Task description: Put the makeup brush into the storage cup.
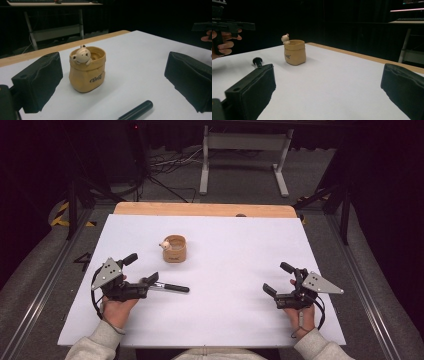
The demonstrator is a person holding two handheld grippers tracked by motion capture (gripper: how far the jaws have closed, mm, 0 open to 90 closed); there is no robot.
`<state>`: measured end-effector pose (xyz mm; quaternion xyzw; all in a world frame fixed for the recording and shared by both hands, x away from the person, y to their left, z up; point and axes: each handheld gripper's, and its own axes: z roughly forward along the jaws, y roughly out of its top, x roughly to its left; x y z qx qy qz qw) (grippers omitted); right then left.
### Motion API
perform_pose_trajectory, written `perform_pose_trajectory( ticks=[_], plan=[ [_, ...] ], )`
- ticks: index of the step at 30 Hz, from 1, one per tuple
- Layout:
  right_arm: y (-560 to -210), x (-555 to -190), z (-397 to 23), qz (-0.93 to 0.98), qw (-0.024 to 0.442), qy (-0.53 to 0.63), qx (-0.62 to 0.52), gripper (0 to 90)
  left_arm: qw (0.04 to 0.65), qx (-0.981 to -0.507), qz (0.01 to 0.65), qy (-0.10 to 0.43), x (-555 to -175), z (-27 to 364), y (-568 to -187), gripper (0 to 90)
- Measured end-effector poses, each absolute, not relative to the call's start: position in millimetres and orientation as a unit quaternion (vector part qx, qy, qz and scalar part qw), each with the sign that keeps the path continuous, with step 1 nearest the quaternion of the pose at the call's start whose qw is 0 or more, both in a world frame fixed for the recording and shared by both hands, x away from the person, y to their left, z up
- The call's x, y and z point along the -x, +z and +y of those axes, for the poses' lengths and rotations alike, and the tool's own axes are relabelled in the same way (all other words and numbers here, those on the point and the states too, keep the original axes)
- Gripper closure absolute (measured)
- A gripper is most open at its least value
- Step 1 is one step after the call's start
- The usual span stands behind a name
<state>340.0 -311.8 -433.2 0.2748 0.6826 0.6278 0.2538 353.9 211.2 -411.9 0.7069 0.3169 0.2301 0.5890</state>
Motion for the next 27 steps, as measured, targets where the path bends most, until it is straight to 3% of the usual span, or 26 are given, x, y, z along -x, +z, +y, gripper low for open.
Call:
perform_pose_trajectory(
  ticks=[13, 27],
  plan=[
    [-433, -340, -312, 0.683, 0.255, 0.628, -0.273, 0.0, 0.488, -0.774, 0.348, 0.203, -368, 199, -391, 0.2],
    [-433, -340, -312, 0.681, 0.249, 0.631, -0.275, 0.0, 0.384, -0.817, 0.398, 0.162, -382, 191, -375, 1.0]
  ],
)
